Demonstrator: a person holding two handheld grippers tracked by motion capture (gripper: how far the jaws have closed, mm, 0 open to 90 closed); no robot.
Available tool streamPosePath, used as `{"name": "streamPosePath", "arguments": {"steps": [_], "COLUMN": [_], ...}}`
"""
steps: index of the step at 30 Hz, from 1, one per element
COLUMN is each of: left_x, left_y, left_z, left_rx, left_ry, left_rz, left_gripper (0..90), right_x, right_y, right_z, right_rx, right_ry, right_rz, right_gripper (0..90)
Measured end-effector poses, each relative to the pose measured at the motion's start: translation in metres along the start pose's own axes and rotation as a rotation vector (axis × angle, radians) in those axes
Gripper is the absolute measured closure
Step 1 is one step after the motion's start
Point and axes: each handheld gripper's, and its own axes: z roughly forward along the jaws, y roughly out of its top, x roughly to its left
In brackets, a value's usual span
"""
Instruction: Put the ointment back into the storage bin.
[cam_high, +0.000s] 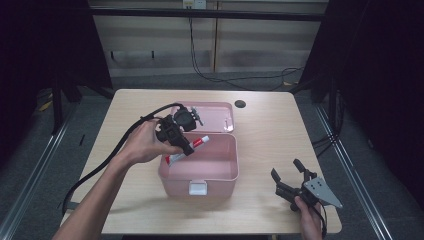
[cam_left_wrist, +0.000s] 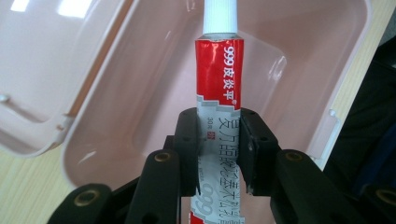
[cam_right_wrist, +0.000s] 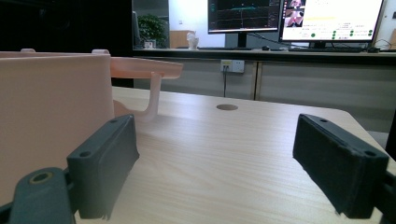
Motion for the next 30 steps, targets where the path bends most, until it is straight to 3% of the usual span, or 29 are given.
{"name": "streamPosePath", "arguments": {"steps": [12,19,24,30], "left_x": [-0.008,-0.011,-0.013,-0.015], "left_y": [0.006,0.009,0.01,0.012], "left_z": [0.022,0.034,0.043,0.055], "left_rx": [0.004,0.04,0.062,0.095], "left_ry": [-0.029,-0.061,-0.079,-0.076], "left_rz": [0.043,0.085,0.094,0.122], "left_gripper": [71.2,71.2,71.2,71.2], "right_x": [0.0,0.0,0.0,0.0], "right_y": [0.0,0.0,0.0,0.0], "right_z": [0.0,0.0,0.0,0.0], "right_rx": [0.0,0.0,-0.001,-0.001], "right_ry": [0.001,0.001,0.0,0.0], "right_rz": [-0.001,0.0,-0.001,0.001], "right_gripper": [13.1,13.1,13.1,13.1]}}
